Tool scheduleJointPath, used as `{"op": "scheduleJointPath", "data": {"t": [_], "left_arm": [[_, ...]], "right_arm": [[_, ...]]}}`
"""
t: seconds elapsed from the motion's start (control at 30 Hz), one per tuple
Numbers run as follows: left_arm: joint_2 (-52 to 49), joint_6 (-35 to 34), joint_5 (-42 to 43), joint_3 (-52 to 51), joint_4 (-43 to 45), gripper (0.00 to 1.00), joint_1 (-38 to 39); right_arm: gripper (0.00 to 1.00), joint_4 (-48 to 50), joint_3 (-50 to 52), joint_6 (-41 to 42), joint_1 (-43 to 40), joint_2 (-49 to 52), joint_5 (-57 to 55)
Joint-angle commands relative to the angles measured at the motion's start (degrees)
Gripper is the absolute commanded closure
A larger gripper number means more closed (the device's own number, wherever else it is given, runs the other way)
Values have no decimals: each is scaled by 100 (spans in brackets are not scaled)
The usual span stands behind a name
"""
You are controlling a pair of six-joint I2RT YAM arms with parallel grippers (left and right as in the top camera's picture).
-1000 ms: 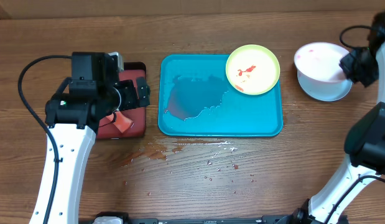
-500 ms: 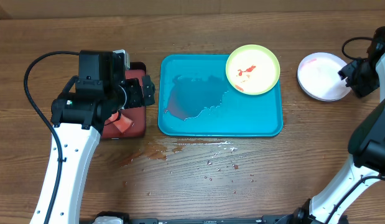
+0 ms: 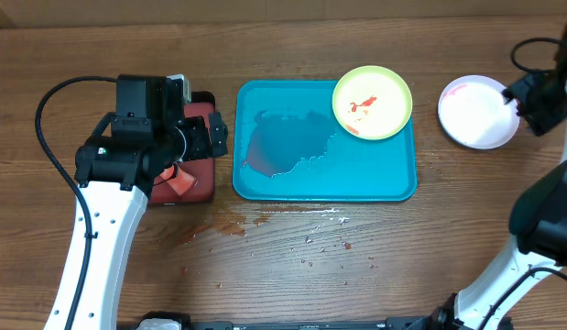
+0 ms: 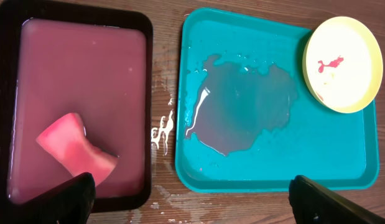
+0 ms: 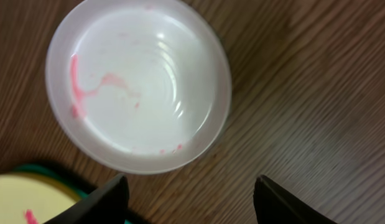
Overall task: Clean dirty plates on tray and stack at the side
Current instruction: 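Open the right gripper and raise it off the stacked plates, then move the right gripper to the yellow plate and grasp its rim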
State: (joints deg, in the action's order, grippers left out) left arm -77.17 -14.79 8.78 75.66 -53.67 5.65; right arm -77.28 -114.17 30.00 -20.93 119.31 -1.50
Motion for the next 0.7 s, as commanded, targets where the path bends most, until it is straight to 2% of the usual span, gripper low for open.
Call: {"op": "scheduleJointPath", "data": {"t": [0.0,0.2,0.3,0.5,0.67], "left_arm": [[-39,42,-37,-28,-4,0,44],[-39,39,-37,-28,-7,0,44],[-39,39,-35,-28,-9,0,44],[-39,42,-35,-28,-11,0,44],[-39,42,-37,-28,0,0,44]], "right_arm": [[35,11,-79,-4,656,-146,164],[36,546,376,4,1829,35,160],[35,909,752,439,2225,48,83],[40,1130,1412,1609,2474,52,96],[39,1469,1895,1829,2483,52,382]]}}
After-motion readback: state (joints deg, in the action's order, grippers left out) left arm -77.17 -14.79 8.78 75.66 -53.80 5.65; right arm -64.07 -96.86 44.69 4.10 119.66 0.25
